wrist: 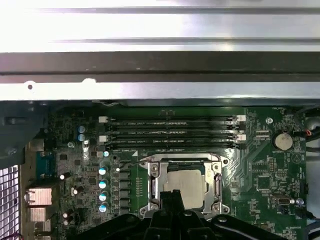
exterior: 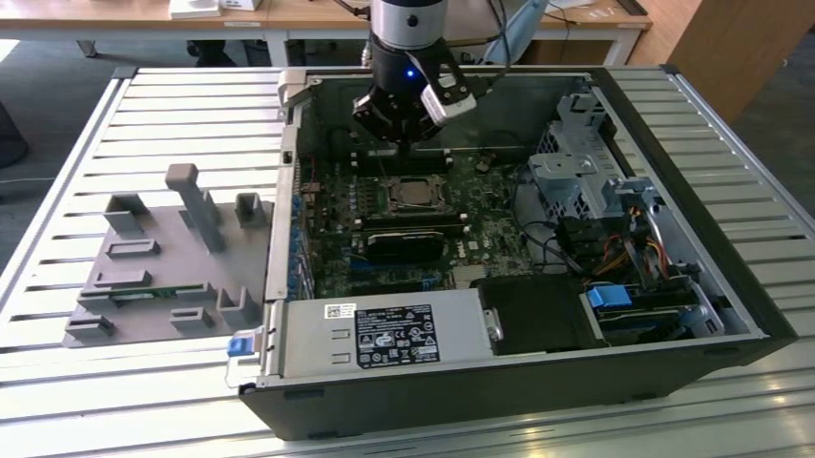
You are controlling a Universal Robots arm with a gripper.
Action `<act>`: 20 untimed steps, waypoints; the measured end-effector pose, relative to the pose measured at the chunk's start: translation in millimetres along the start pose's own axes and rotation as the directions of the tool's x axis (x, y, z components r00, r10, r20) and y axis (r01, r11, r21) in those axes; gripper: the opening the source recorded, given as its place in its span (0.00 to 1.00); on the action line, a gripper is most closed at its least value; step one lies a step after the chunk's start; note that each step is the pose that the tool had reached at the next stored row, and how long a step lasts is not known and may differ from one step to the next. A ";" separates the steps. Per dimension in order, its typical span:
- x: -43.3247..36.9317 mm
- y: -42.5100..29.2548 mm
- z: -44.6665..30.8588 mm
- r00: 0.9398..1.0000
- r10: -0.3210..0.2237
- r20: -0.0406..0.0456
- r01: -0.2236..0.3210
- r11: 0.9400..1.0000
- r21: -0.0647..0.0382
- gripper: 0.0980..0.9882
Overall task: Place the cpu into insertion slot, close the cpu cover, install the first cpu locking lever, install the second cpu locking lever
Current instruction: 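Install the first cpu locking lever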
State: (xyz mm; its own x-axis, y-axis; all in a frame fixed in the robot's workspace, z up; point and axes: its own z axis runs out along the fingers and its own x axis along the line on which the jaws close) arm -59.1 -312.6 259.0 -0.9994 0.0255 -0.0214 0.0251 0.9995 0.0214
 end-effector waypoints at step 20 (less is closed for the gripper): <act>45.8 2.6 2.5 1.000 -0.009 0.001 0.009 1.000 -0.002 0.02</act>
State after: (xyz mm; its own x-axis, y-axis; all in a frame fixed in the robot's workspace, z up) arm -104.8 -308.7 255.6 -0.9996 0.0163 -0.0225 0.0157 0.9996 0.0235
